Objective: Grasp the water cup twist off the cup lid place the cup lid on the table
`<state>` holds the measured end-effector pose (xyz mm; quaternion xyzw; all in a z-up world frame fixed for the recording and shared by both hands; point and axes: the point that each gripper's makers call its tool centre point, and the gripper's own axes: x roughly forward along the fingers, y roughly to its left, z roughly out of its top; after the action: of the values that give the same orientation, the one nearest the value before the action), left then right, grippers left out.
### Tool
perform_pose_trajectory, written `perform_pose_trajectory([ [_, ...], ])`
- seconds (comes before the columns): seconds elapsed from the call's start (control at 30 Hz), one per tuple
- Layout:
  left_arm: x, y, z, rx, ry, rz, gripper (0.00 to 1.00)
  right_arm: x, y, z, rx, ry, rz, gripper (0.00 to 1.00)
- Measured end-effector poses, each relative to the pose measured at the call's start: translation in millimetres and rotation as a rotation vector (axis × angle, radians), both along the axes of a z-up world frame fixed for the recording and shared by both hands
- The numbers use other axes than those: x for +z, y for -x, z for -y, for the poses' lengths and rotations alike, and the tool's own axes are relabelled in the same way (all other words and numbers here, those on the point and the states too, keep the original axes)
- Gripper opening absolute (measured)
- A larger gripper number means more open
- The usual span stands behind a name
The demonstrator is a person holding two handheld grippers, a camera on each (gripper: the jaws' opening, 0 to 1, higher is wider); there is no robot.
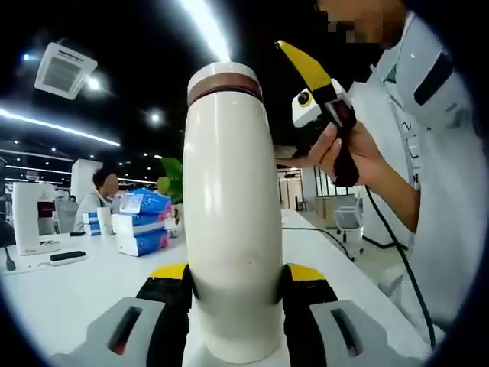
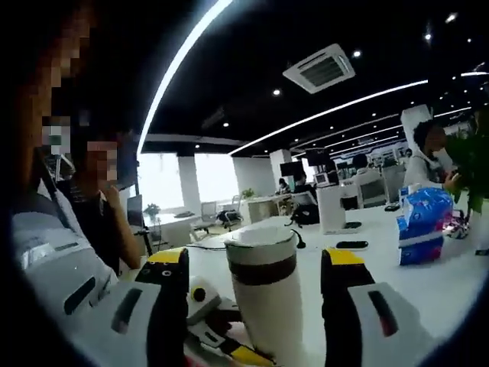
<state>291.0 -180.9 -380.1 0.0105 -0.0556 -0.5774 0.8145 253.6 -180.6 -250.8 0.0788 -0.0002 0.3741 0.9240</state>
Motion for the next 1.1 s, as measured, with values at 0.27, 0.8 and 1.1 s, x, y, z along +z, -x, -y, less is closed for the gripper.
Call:
perform_pose_trajectory([
  [0.27, -0.1, 1.4, 1.4, 0.004, -0.006, 0.009, 0.48, 2.8, 16.5, 7.8, -0.114, 0.087, 0.026, 0.76],
  [0.8, 0.2, 2.4, -0.7, 0.007, -0.006, 0.012, 0.48, 5.9, -33.8, -26.4, -0.171, 0.172, -0.014, 0.64],
  [1.1, 1.0, 1.1, -0.9, 0.005, -0.002, 0.003, 0.48, 5.6, -42.5, -25.9, -0.101, 0.21, -0.023, 0.49],
])
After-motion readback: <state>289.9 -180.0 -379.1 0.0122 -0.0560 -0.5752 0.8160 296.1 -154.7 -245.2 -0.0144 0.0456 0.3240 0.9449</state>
